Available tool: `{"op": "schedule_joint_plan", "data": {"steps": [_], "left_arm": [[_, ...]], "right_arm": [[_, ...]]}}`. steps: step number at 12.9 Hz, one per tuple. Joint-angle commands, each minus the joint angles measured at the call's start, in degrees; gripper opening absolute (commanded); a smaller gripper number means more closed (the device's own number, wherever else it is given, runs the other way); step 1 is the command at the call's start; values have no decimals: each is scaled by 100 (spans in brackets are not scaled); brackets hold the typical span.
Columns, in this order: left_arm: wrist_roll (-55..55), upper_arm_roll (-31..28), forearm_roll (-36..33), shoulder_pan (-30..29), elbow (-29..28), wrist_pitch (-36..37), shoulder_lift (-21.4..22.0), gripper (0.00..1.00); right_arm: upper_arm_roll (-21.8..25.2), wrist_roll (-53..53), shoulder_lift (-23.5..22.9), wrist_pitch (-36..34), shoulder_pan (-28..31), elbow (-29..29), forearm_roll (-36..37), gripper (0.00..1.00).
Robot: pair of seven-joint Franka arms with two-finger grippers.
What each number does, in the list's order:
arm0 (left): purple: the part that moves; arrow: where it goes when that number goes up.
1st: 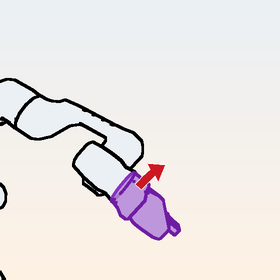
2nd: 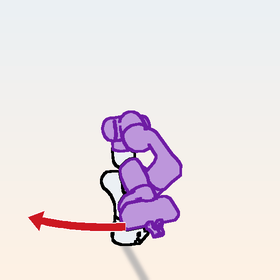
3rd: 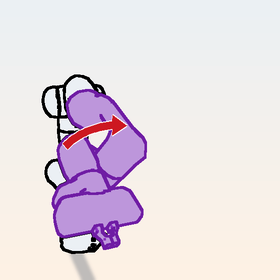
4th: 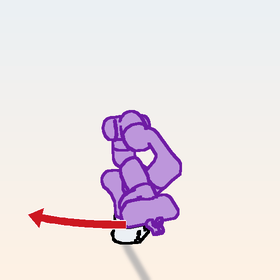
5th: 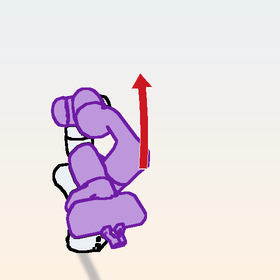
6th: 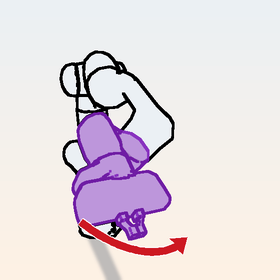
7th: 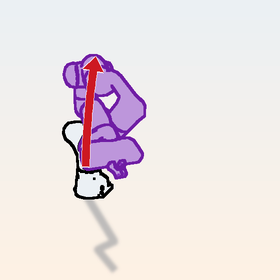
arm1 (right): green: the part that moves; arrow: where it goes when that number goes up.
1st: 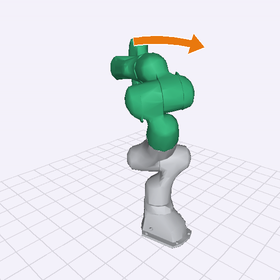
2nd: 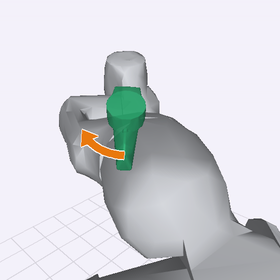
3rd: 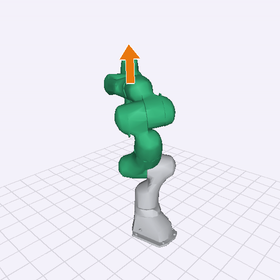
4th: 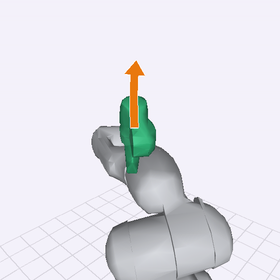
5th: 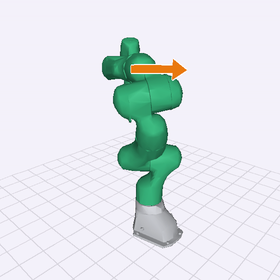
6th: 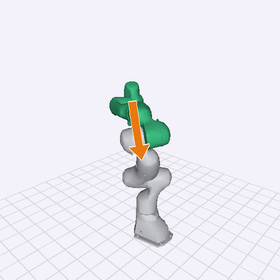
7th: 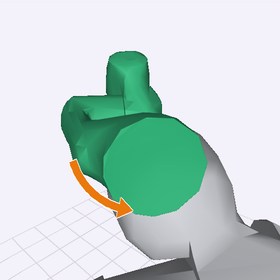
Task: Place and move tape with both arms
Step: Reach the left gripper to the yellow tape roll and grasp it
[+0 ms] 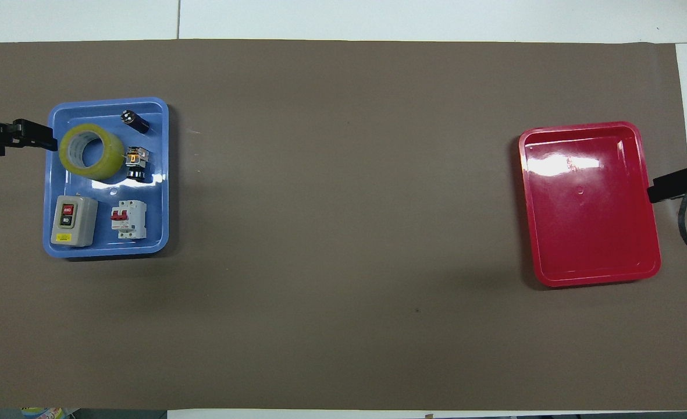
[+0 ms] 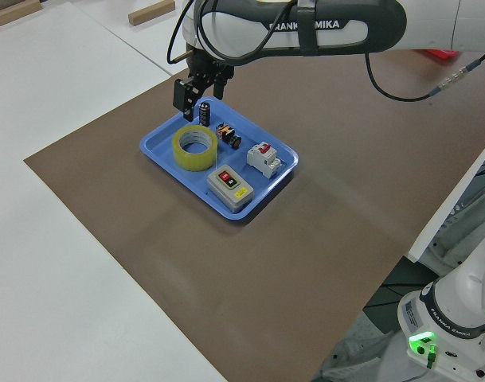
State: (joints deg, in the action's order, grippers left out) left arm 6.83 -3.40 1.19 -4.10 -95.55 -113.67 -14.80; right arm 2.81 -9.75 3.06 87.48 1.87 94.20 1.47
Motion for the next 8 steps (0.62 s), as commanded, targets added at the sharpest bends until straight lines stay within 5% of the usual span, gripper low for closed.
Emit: {"op": "schedule_joint_plan", "data": {"steps": [1,8], "left_arm": [[-347,6,30,-126,-314,-732,-120,100],[-1279,-3,30,-179,-1097,-1824,-515,100]], "right_arm": [[-17,-106,-7,-12,68,-42,-94,100],[-17,-106,-7,-21,59,-42,-94,100]]}}
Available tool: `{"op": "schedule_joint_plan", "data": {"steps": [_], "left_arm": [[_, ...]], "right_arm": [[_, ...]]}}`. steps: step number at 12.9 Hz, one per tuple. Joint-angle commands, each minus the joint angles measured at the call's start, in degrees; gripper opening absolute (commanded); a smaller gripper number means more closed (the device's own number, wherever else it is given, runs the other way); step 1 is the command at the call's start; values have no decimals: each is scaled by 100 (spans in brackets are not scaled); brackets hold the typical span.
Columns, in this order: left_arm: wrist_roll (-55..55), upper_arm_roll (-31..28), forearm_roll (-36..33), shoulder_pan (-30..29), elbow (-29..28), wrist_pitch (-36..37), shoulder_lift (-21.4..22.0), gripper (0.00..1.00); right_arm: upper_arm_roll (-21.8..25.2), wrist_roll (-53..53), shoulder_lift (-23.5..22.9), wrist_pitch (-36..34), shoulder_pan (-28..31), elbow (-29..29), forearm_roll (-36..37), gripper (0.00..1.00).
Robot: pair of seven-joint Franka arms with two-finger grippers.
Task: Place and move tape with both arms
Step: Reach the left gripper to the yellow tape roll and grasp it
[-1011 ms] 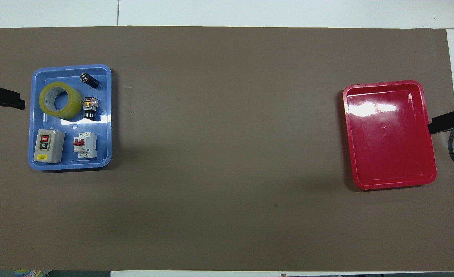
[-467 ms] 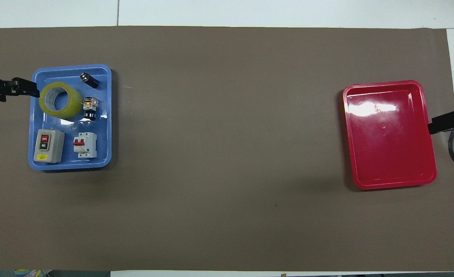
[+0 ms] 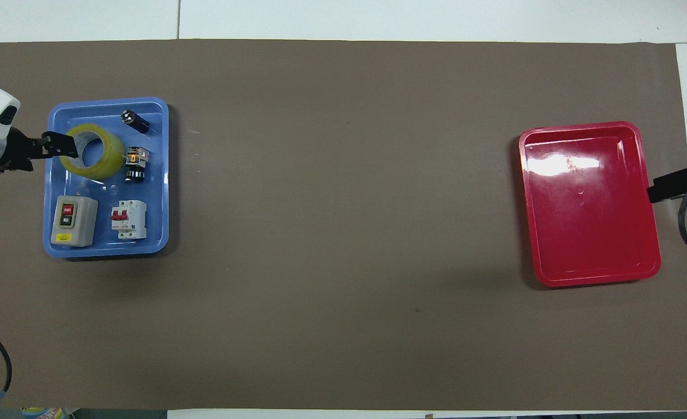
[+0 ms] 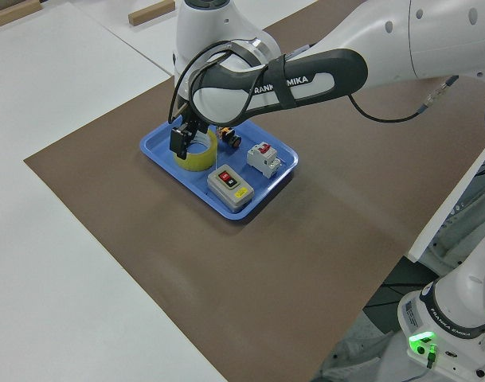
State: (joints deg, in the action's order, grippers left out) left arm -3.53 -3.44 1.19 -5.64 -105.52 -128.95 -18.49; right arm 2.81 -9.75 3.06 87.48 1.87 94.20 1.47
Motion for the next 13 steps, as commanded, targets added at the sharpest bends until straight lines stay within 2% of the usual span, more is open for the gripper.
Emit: {"op": "schedule_joint_plan", "data": {"steps": [1,4,8,9,11,12,13], "left_arm": [[-315,10,30,-60,-92,-349,-164,100],[-1035,1,21,28,-92,-560,-331,100],[-1054,-8,21,-60,-144,-569,-366,100],[-1088,1,21,-34,-293,-578,-323,93],[-1220,10,21,36,-399,-735,-305,91],[-1229,10,21,97,-408,-745,-305,77],[-1238,10,21,98,-408,-728,-305,24]], "right_arm": [[-17,-106,-7,-21,59,-42,-94,100],[-17,-106,-7,-21,59,-42,-85,100],[-17,-106,-7,-21,59,-33,-94,100],[-17,-106,-7,-21,59,-42,-94,100],[-17,-106,-7,-21,59,-42,-94,100],[-17,-106,-7,-21,59,-33,-94,100],[-17,-106,-7,-21,59,-33,-94,100]]}}
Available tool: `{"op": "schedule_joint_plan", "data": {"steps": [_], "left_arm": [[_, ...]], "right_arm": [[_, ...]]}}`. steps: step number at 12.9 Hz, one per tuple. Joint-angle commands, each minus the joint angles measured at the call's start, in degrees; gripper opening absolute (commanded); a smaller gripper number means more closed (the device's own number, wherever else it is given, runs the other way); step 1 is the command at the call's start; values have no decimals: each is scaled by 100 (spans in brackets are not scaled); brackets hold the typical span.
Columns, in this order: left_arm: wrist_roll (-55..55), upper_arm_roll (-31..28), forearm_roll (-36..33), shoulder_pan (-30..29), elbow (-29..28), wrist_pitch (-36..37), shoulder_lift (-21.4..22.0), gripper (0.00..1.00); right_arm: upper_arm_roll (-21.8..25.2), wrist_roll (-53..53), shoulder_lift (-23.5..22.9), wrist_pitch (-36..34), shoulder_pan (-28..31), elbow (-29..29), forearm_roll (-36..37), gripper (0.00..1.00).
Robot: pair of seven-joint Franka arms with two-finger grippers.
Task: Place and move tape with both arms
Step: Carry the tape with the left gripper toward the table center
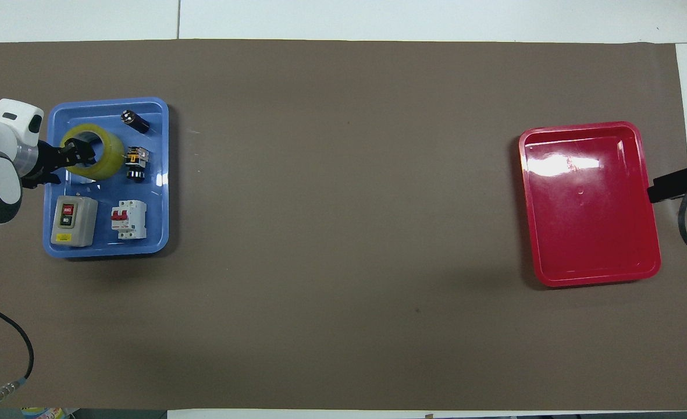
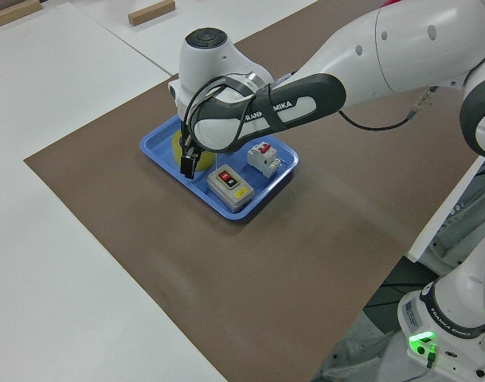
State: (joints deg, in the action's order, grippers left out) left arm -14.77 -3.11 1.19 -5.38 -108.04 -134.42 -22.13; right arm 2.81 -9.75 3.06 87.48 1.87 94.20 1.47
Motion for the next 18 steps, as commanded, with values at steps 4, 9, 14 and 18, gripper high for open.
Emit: {"op": "schedule_joint_plan", "data": {"steps": [4,9,14,18], "left_arm": [[122,-23,13,-146,-112,-181,208,0],[870,-5,30,-174,-59,143,875,0],[879,4,30,965,-102,1058,1369,0],[-626,4,13,2424,-182,971,1194,0]], "right_arm": [[-17,-106,-7,-21,59,-33,-85,100],[-17,-106,-7,-21,59,-33,-94,100],[-17,-106,-7,-21,59,-33,-94,100],[-17,-106,-7,-21,59,-42,-94,100]]}}
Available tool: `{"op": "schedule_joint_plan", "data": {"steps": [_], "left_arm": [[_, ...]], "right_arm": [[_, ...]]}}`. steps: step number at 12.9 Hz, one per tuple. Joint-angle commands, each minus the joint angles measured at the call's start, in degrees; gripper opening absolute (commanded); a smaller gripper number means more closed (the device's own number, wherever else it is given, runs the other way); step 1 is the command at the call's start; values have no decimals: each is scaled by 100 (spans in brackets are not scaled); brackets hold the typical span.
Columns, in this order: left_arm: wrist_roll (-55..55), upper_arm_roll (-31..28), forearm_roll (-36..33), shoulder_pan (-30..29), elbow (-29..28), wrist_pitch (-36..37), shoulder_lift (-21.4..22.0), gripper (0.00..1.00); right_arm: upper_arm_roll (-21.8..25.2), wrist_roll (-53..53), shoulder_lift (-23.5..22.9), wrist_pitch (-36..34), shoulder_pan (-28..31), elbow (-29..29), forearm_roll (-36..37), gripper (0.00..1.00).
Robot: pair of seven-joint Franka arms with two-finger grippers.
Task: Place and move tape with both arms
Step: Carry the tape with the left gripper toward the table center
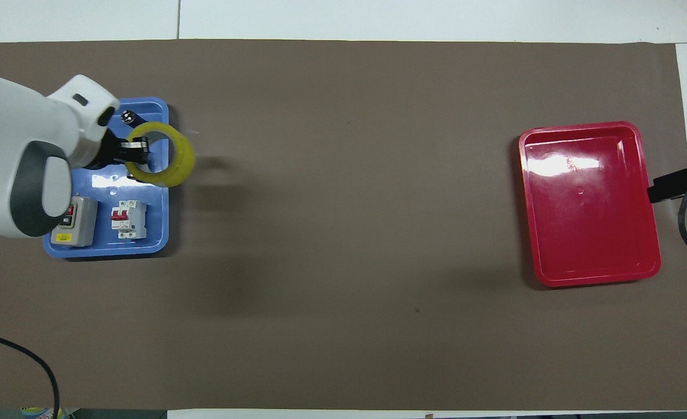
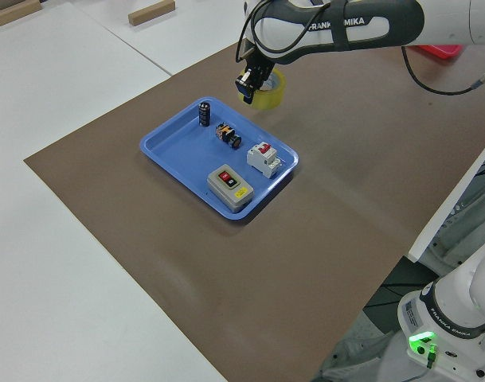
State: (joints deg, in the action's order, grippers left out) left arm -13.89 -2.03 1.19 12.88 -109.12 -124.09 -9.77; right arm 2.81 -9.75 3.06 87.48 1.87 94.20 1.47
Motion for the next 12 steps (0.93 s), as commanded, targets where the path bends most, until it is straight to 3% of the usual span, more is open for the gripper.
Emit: {"op": "schedule_joint_plan", "data": {"steps": [1,4,6,10,12], "left_arm": [[-1225,-105,-144,993,-49,-141,-199,0],[-2422,-114,-304,1856,74,-475,-490,0],[-2846,-114,-434,2418,547,-484,-1077,0],[-3199,-114,-707,3017,699,-563,-1430,0],[-3243,-105,-734,3045,699,-598,-1467,0]], "right_arm": [[-17,-106,-7,-21,59,-42,-94,100],[-17,-106,-7,-21,59,-33,-94,100],[-17,-106,-7,-21,59,-42,-94,100],[-17,-106,-7,-21,59,-33,-94,100],[-17,-115,-7,-21,59,-42,-94,100]]}}
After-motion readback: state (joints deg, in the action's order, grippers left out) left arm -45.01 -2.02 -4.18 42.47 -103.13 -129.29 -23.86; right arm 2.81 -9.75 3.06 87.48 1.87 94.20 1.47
